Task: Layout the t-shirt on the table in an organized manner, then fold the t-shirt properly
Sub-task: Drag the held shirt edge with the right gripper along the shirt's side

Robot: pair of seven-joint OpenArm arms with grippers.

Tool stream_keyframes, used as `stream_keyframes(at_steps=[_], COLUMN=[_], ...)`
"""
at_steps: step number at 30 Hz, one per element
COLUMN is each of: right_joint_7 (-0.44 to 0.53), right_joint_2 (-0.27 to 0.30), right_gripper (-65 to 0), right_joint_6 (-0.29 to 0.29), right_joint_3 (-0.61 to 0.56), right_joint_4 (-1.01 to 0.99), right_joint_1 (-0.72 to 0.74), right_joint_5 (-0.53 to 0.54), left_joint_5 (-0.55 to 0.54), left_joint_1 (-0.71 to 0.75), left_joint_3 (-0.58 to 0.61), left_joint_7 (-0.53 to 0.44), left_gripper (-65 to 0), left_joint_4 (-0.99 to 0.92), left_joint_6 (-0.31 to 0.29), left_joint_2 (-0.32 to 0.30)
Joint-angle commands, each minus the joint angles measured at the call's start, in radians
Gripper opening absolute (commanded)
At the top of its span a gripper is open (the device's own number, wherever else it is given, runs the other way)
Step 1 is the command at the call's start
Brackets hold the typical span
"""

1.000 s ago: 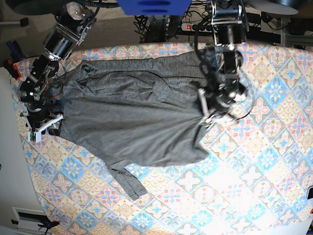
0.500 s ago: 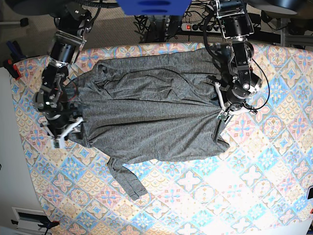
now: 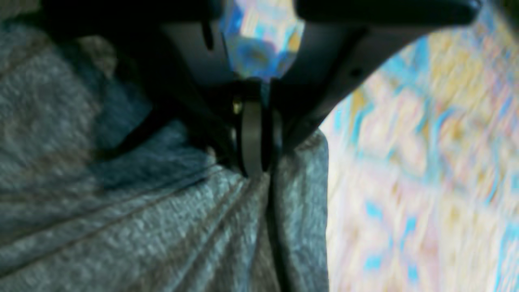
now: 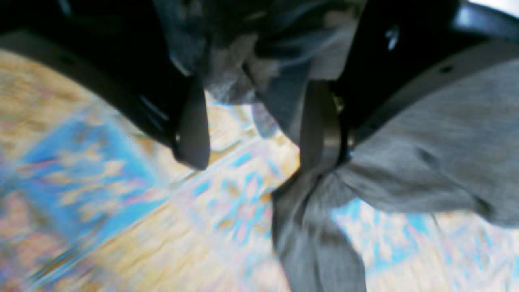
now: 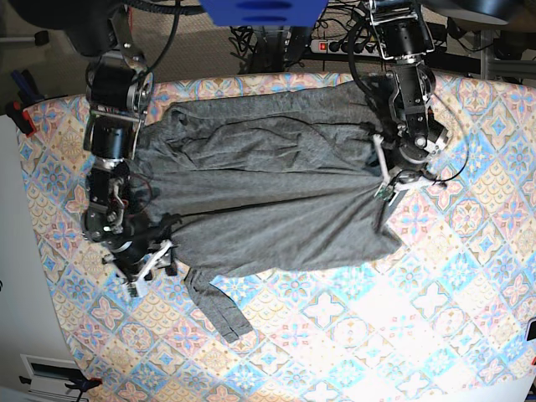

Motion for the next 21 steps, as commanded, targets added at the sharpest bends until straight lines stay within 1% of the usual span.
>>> stream_keyframes(at_steps=[1,4,7,12,15,17,21], right_joint_7=[0.059,0.151,0.237,0.344,0.422,0.448,0.451], right_joint_2=[0.004,0.004,0.004,0.004,0.004,0.004,0.004], right_gripper=[-30.8,-30.8,-30.8,-30.8,-30.8,-30.8,-30.8], right_joint_6=[0.003,0.003,0.003,0.003,0.003,0.003,0.003], right_joint_3=[-0.022,-0.059,-0.061,-0.062,-0.062,-0.062,-0.065], right_joint_4=[-0.024,-0.165,-0.29,-0.486,-0.578,-0.607,-0.615], right_joint_1=[0.073,0.106,0.12,0.246,0.251,0.251,0.251], right_joint_5=[0.024,0.024,0.024,0.024,0.024,0.024,0.024], left_joint_5=[0.124,0.124,0.124,0.125,0.125,0.124,0.115], left_joint_1=[0.05,0.052,0.055,0.055,0.05,0.049,0.055], left_joint_3=[-0.02,-0.019,-0.02,-0.02,-0.02,-0.02,-0.016], left_joint_7=[0.195,0.195,0.195,0.198,0.255,0.273,0.28], left_gripper=[-62.2,-62.2,-62.2,-62.2,-62.2,-62.2,-62.2], left_joint_4=[-0.017,-0.009,-0.007,-0.006,-0.004,-0.004,0.045], left_joint_6=[-0.018,-0.018,-0.018,-0.018,-0.018,-0.018,-0.018], left_joint_2=[-0.015,-0.015,-0.015,-0.015,-0.015,-0.015,-0.014])
